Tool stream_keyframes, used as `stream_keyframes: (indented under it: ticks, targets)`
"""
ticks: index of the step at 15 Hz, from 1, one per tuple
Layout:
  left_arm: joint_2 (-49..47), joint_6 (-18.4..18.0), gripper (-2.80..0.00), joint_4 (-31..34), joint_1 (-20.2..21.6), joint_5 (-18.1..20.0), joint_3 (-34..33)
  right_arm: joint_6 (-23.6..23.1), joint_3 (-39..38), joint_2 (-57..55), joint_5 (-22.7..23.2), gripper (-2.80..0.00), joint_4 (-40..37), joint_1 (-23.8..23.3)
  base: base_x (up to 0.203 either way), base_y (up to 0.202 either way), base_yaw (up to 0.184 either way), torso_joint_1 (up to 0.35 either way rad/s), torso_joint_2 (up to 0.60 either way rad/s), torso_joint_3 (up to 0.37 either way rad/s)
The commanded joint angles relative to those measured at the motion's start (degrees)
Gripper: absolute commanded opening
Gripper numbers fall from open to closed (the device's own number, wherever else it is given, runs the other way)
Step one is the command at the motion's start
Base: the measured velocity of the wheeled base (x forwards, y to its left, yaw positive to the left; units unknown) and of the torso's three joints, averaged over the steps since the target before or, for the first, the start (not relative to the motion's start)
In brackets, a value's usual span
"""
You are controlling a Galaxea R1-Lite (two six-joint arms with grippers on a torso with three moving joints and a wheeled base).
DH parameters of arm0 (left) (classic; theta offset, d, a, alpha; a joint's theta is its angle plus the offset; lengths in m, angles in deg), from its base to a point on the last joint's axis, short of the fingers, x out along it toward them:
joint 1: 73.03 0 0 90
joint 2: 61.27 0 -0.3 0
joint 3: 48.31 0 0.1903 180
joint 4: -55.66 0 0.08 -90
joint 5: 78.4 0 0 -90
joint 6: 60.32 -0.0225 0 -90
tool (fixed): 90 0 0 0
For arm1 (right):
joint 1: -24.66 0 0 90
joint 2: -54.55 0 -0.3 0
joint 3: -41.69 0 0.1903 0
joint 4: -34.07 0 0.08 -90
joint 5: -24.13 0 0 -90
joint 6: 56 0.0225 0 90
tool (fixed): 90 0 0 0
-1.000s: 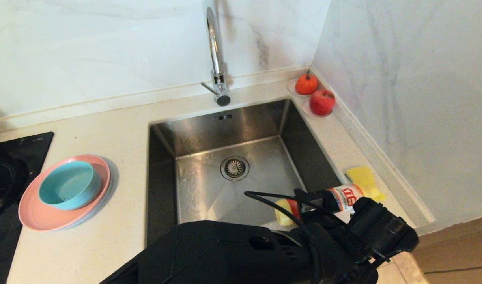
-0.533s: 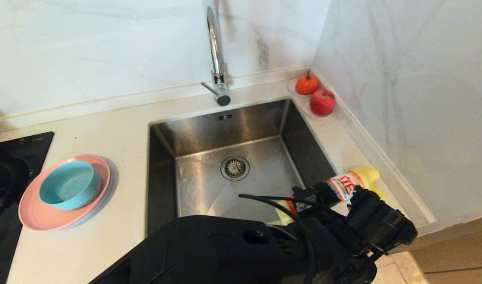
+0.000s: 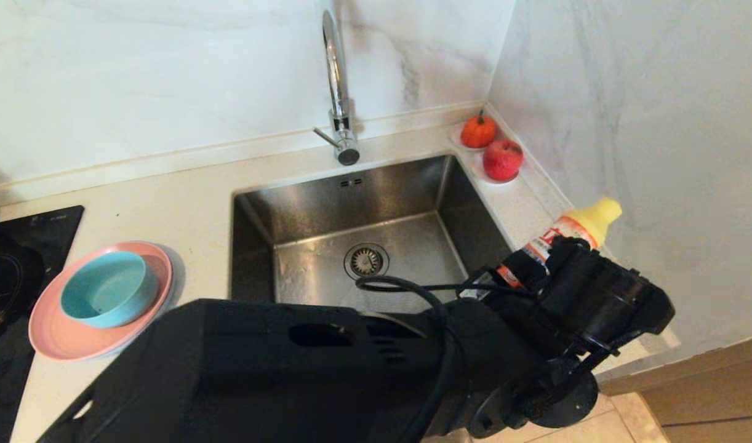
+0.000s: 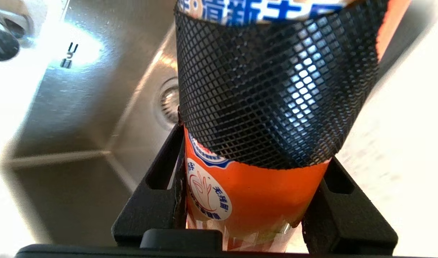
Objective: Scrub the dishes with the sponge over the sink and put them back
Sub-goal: Place the dish soap on the table
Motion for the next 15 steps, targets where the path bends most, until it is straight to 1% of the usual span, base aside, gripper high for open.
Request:
stream_keyframes:
  ticks: [1,3,6,7,9,11,13,15]
  targets:
    - [5.3,2.8,-2.8,-0.1,0.2,2.9,0.0,0.0,0.0,0.0,0.0,-2.8,0.0,0.0,0.0,0.0,0.0,0.0,0.0,0.0]
    - [8.2,4.2,-2.8,-0.4,0.3,6.3,0.0,0.0,0.0,0.0,0.0,-2.8,0.0,0.0,0.0,0.0,0.0,0.0,0.0,0.0]
    - [12.5,5.8,-2.8,-0.8,0.8,8.2,0.0,0.0,0.0,0.0,0.0,-2.8,0.0,0.0,0.0,0.0,0.0,0.0,0.0,0.0]
    - [14.0,6.5,-2.8,-1.2,1.0,9.5,0.0,0.0,0.0,0.0,0.0,-2.8,0.0,0.0,0.0,0.0,0.0,0.0,0.0,0.0]
    - [17.1,7.2,-2.8,-4.2,1.7,11.8,0.0,0.0,0.0,0.0,0.0,-2.8,0.0,0.0,0.0,0.0,0.0,0.0,0.0,0.0]
    - [20.1,7.2,-2.8,-7.5,3.0,12.8,0.0,0.0,0.0,0.0,0.0,-2.8,0.0,0.0,0.0,0.0,0.0,0.0,0.0,0.0]
    - [23.2,7.6,-2.8,-8.4,4.7,15.0,0.0,0.0,0.0,0.0,0.0,-2.8,0.0,0.0,0.0,0.0,0.0,0.0,0.0,0.0]
    - [26.4,8.3,-2.8,-9.8,6.0,16.2,-0.1,0.0,0.0,0.0,0.0,-2.8,0.0,0.0,0.0,0.0,0.0,0.0,0.0,0.0]
